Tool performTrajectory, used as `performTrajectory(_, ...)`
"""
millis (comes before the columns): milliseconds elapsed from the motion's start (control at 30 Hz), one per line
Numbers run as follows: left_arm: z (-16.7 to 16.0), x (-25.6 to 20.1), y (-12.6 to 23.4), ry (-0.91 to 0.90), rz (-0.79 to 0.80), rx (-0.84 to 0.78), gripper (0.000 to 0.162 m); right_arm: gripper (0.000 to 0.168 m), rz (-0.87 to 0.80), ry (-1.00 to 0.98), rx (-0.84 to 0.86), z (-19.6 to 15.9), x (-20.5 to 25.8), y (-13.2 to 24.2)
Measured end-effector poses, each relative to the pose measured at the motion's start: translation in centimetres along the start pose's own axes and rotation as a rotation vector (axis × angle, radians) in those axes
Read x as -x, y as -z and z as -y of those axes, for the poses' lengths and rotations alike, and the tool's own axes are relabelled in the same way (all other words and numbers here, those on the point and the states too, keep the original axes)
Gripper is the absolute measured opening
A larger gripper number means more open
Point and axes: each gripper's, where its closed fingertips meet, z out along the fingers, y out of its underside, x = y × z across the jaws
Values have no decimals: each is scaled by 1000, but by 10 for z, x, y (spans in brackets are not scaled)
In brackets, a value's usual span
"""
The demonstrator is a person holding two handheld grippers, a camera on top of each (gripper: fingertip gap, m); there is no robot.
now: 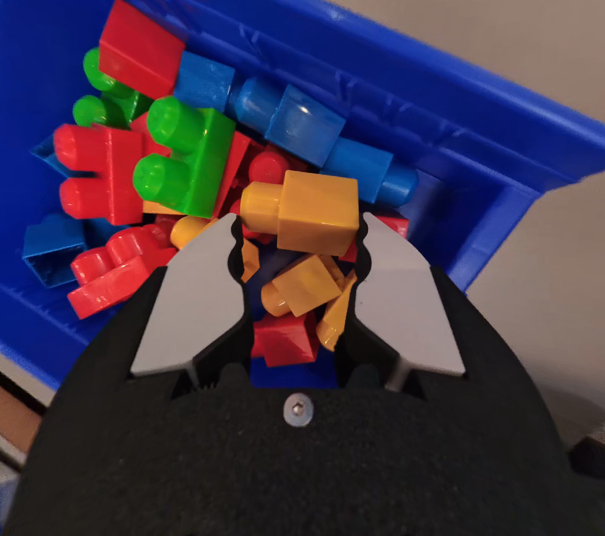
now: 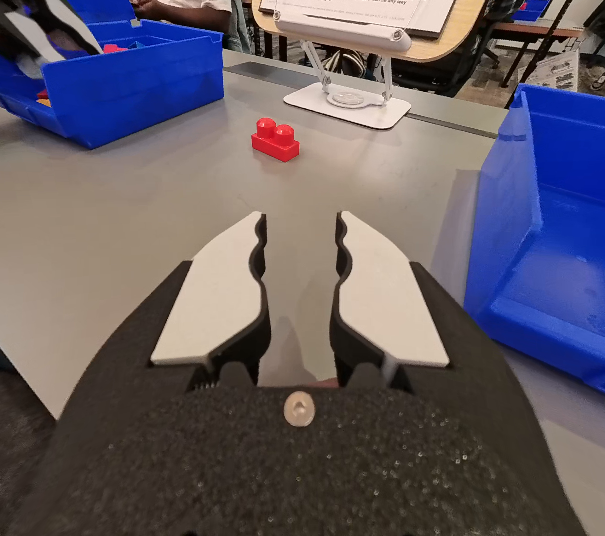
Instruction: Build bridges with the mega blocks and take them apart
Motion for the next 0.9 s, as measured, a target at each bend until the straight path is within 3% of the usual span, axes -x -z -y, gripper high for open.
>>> performTrajectory(233, 62, -33, 81, -191, 22, -67, 65, 40, 18, 19, 1, 1, 6, -2)
performTrajectory(333, 98, -61, 86, -319, -6, -29, 66, 40, 28, 29, 0, 3, 9, -4)
performTrajectory(567, 158, -114, 11, -573, -88, 202, 66, 40, 37, 32, -25, 13, 13, 1)
performTrajectory(733, 160, -133, -49, -698, -173, 415, 66, 39, 38, 52, -30, 13, 19, 5)
performTrajectory(900, 164, -141, -73, -763, -197, 496, 66, 39, 52, 49, -13, 7, 20, 4)
